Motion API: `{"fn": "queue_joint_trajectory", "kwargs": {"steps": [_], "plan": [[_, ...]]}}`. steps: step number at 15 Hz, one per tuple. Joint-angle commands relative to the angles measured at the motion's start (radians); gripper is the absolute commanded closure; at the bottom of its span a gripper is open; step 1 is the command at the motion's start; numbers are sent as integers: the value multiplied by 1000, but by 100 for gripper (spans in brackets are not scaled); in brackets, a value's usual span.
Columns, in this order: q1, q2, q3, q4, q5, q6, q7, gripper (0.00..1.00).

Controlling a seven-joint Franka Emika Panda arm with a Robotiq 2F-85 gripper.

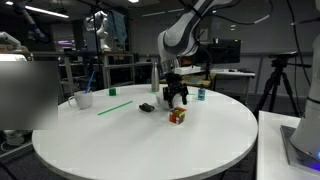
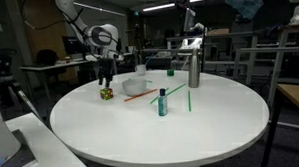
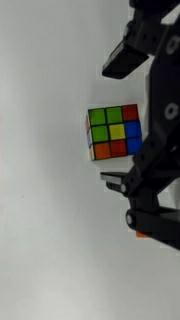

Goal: Put the Rubik's cube in the bowl

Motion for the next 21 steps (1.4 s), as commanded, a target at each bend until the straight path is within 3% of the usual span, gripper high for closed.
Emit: {"fn": "queue_joint_trajectory", "kwargs": {"steps": [1,14,21], "plan": [[11,42,-4,41,1,7,5,0],[17,142,-31,157,-81,-7,-6,0],[23,147,-22,157,-69,-12,-1,0]]}}
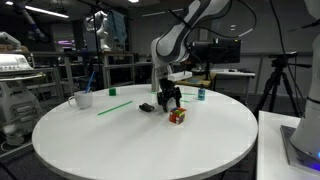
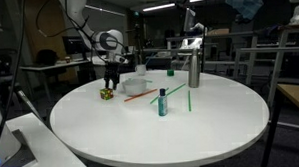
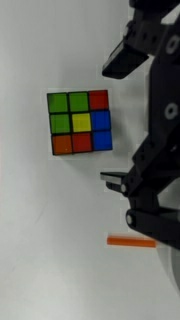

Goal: Put the Rubik's cube in the bowl

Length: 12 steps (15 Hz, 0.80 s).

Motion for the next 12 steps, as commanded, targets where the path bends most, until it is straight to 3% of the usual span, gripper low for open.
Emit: {"fn": "queue_joint_trajectory", "kwargs": {"steps": [1,12], "plan": [[17,10,-6,17,-6,-12,2,0],[32,-16,-8,-36,-3,-3,20,0]]}}
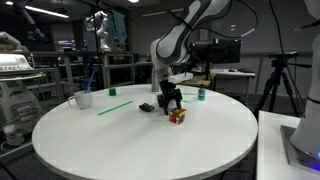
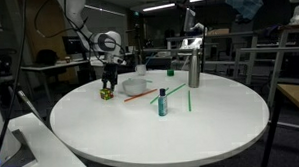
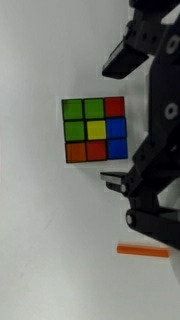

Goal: Put the Rubik's cube in the bowl

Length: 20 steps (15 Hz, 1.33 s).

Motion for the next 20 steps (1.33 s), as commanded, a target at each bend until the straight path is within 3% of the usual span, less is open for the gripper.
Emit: {"fn": "queue_joint_trajectory", "kwargs": {"steps": [1,4,5,7,11,20], "plan": [[14,-19,-8,-23,-3,-3,19,0],[17,-20,-8,-29,-3,-4,20,0],[16,-21,-7,-32,-1,-6,17,25],[17,-22,-6,-36,-3,-8,15,32],[20,-23,-2,-39,0,-11,13,63],[51,-121,-8,-52,-42,-67,46,66]]}}
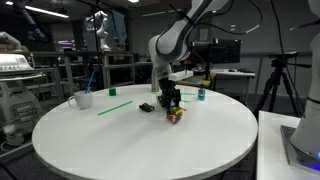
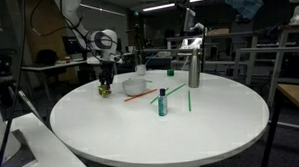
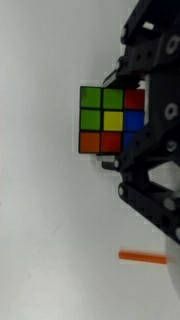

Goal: Put the Rubik's cube in the bowl

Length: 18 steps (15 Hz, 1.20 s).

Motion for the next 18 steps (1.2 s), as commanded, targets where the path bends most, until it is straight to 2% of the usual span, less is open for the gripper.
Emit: {"fn": "queue_joint_trajectory", "kwargs": {"steps": [1,7,18], "plan": [[18,-98,-16,-26,-49,-65,49,66],[5,-167,-30,14,-142,-152,83,66],[-29,-138,-64,133,-220,-205,70,66]]}}
